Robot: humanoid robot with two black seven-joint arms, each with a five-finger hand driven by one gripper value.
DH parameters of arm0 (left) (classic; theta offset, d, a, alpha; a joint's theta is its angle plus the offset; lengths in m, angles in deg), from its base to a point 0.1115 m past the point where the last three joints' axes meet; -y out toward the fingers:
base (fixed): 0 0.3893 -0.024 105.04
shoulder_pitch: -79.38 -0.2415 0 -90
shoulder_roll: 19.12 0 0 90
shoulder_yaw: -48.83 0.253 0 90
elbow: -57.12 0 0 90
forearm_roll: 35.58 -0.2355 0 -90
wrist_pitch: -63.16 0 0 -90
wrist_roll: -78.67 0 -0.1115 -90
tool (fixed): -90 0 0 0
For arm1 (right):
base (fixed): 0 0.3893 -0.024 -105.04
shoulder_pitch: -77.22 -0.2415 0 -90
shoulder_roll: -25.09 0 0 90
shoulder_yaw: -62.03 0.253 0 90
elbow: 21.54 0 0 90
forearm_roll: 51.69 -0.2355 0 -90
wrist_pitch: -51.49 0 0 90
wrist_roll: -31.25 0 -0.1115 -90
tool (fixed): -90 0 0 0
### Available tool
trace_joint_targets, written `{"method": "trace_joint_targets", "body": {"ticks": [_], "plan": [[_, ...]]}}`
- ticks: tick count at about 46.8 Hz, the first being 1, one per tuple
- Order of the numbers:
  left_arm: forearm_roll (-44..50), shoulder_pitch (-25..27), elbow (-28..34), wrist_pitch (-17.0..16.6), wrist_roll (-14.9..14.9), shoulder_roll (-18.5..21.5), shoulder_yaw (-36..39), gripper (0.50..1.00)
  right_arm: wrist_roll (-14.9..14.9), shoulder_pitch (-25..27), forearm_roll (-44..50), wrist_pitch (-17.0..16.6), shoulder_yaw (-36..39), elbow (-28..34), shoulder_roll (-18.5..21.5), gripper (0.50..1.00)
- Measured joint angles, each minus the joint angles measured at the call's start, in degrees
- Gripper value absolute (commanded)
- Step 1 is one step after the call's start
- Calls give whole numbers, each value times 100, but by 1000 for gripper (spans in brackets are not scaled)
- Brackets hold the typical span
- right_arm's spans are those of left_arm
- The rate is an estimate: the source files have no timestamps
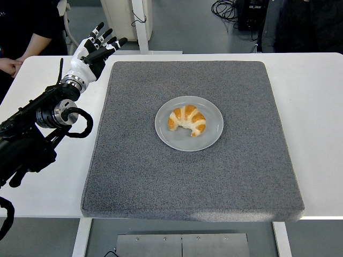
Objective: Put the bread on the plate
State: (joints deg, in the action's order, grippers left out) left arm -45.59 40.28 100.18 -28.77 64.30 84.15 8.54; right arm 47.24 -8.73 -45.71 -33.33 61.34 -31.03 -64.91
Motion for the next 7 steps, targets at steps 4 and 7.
{"method": "trace_joint_targets", "body": {"ticks": [4, 7], "plan": [[-1, 0, 0, 0, -3, 0, 12, 960, 0, -2, 0, 0, -1, 0, 0, 1000], [-5, -1, 0, 0, -11, 0, 20, 960, 0, -1, 0, 0, -1, 0, 0, 1000]]}}
